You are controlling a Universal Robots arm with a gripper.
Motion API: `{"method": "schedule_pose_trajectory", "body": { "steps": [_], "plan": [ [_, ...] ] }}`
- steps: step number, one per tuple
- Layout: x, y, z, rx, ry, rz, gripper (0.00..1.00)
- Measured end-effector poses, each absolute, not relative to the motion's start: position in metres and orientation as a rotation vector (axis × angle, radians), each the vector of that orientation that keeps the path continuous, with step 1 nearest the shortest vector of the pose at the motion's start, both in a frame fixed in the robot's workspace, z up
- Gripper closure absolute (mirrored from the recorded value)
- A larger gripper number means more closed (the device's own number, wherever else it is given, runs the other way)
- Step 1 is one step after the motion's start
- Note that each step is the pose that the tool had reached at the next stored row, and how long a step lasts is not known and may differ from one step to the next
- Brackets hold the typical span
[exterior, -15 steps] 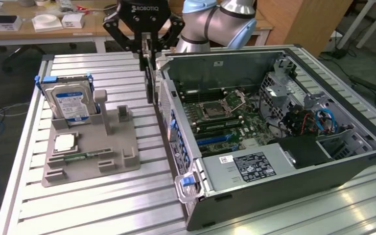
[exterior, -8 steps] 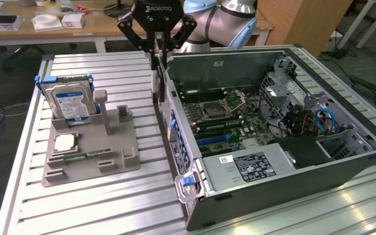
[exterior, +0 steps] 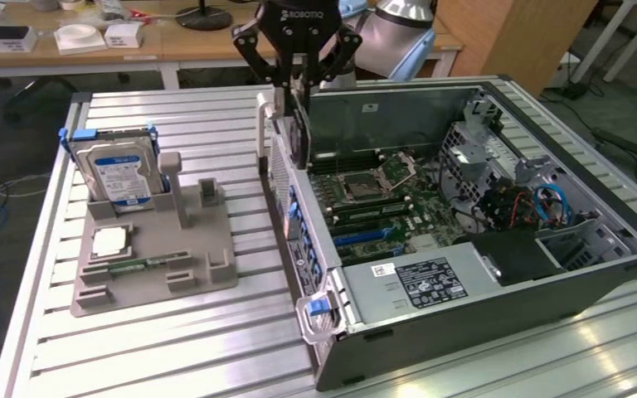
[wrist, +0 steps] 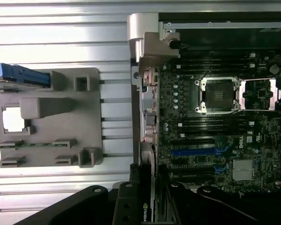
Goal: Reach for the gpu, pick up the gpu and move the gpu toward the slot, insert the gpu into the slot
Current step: 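Pick up the gpu and move the gpu toward the slot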
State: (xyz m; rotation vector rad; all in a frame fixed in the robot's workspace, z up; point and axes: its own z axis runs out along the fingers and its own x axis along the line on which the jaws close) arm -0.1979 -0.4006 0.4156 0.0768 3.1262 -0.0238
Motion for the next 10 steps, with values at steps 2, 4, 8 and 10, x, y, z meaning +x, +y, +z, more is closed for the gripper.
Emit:
{"method": "schedule_pose_trajectory", "body": {
  "steps": [2, 4, 8, 10],
  "plan": [
    [-0.191, -0.401, 0.416, 0.075, 3.127, -0.023, 0.74],
    [-0.184, -0.401, 0.416, 0.074, 3.128, -0.023, 0.74],
    [-0.169, -0.401, 0.416, 0.07, 3.131, -0.022, 0.74],
    [-0.162, -0.401, 0.416, 0.068, 3.132, -0.022, 0.74]
  ]
}}
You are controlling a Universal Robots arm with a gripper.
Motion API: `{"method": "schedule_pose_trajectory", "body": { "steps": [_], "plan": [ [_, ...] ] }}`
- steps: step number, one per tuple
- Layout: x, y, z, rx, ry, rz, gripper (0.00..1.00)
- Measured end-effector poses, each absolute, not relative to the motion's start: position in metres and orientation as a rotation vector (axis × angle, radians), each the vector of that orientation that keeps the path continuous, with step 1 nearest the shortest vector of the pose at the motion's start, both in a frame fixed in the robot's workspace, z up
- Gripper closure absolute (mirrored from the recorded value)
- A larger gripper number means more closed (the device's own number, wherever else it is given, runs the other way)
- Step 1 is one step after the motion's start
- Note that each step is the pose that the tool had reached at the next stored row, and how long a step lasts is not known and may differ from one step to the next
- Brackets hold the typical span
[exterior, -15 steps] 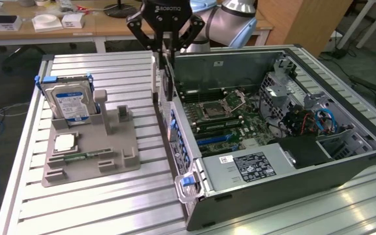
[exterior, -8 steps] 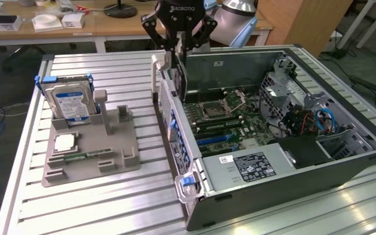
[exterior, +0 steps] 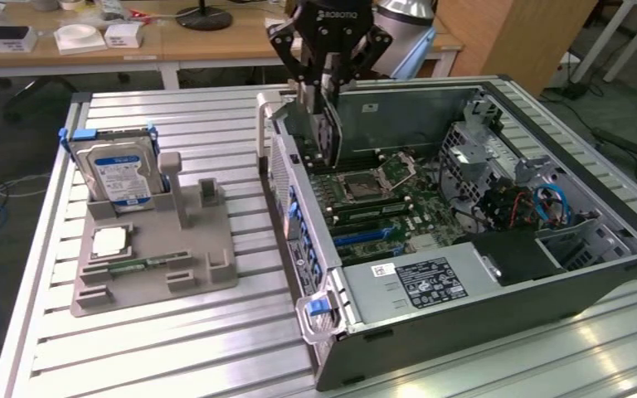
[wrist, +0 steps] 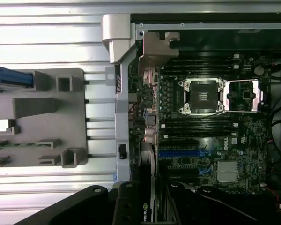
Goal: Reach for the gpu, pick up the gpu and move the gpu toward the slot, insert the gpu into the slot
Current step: 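Pick up the gpu and move the gpu toward the slot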
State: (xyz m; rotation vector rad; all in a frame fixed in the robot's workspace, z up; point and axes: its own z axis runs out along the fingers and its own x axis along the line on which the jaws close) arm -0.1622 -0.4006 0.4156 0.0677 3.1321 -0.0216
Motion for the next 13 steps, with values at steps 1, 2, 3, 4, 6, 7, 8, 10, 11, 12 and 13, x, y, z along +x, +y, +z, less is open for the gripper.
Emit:
{"method": "schedule_pose_trajectory", "body": {
  "steps": [1, 2, 3, 4, 6, 7, 8, 10, 11, 12, 13],
  "plan": [
    [-0.159, -0.401, 0.416, 0.067, 3.133, -0.021, 0.74],
    [-0.155, -0.401, 0.416, 0.066, 3.133, -0.021, 0.74],
    [-0.153, -0.401, 0.416, 0.065, 3.134, -0.021, 0.74],
    [-0.15, -0.401, 0.416, 0.064, 3.134, -0.02, 0.74],
    [-0.145, -0.401, 0.416, 0.063, 3.134, -0.02, 0.74],
    [-0.142, -0.401, 0.416, 0.063, 3.135, -0.02, 0.74],
    [-0.139, -0.401, 0.416, 0.062, 3.135, -0.02, 0.74],
    [-0.13, -0.401, 0.416, 0.062, 3.136, -0.02, 0.74],
    [-0.126, -0.401, 0.416, 0.062, 3.136, -0.019, 0.74],
    [-0.122, -0.401, 0.416, 0.062, 3.137, -0.019, 0.74],
    [-0.117, -0.401, 0.416, 0.062, 3.137, -0.019, 0.74]
  ]
}}
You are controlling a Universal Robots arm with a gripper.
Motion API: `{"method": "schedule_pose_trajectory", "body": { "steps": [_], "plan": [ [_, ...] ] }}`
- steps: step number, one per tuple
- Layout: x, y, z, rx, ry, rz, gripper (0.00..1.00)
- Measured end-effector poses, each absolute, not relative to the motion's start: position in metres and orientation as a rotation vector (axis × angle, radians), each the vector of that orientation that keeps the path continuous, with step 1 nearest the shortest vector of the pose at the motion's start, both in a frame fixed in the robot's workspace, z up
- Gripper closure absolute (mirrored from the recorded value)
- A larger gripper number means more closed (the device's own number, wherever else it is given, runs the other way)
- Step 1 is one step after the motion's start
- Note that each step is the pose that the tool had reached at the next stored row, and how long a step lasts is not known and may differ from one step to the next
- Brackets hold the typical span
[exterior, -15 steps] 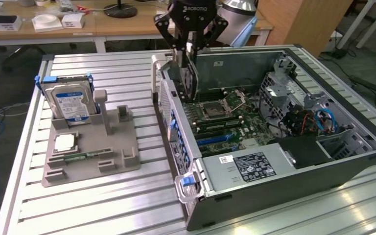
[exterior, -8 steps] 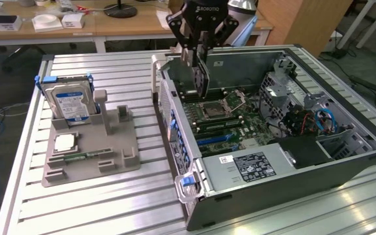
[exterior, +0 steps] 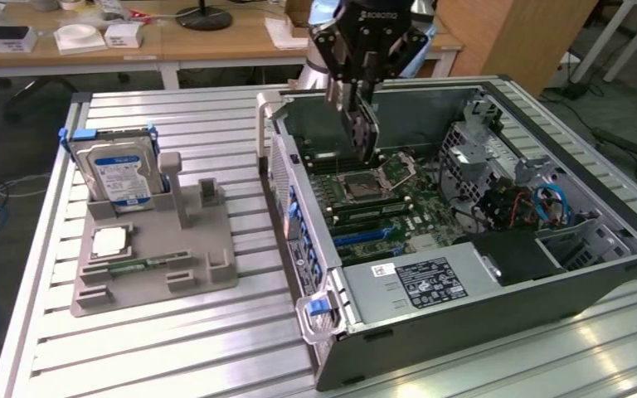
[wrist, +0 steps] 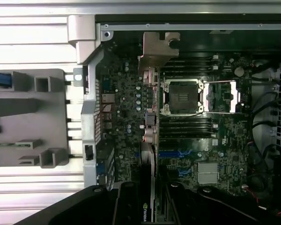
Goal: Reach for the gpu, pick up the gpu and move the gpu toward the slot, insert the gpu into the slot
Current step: 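Pick up the gpu and move the gpu toward the slot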
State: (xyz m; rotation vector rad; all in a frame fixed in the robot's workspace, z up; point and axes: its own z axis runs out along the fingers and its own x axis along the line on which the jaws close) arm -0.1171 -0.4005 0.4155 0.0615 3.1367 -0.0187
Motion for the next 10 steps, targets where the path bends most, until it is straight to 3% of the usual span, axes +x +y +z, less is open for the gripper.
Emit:
{"method": "schedule_pose_trajectory", "body": {
  "steps": [10],
  "plan": [
    [-0.1033, -0.4005, 0.4142, -0.042, 3.137, -0.015, 0.74]
  ]
}}
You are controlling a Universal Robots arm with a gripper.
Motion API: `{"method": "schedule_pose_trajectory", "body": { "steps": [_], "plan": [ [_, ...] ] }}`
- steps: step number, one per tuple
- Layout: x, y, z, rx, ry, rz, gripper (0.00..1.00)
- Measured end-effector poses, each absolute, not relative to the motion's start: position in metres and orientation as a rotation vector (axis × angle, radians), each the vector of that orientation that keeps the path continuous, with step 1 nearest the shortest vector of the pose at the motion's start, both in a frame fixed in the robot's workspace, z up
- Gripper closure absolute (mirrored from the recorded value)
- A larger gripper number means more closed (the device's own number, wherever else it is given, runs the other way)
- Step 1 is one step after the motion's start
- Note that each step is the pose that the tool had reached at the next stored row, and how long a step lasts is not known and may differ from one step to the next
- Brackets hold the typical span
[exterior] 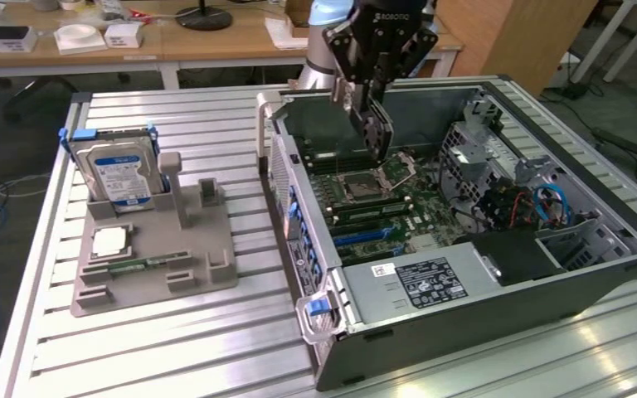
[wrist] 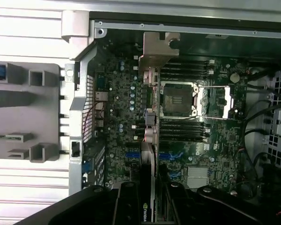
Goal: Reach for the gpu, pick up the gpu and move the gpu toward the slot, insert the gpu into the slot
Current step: 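Pick up the gpu and move the gpu toward the slot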
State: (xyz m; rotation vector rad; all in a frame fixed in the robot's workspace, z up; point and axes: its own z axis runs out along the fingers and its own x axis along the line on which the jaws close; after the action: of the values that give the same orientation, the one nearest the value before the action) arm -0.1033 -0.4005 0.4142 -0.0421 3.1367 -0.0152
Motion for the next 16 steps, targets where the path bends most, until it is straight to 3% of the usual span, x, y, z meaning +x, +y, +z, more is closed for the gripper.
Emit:
{"method": "schedule_pose_trajectory", "body": {
  "steps": [16],
  "plan": [
    [-0.073, -0.401, 0.411, -0.046, 3.137, -0.015, 0.74]
  ]
}}
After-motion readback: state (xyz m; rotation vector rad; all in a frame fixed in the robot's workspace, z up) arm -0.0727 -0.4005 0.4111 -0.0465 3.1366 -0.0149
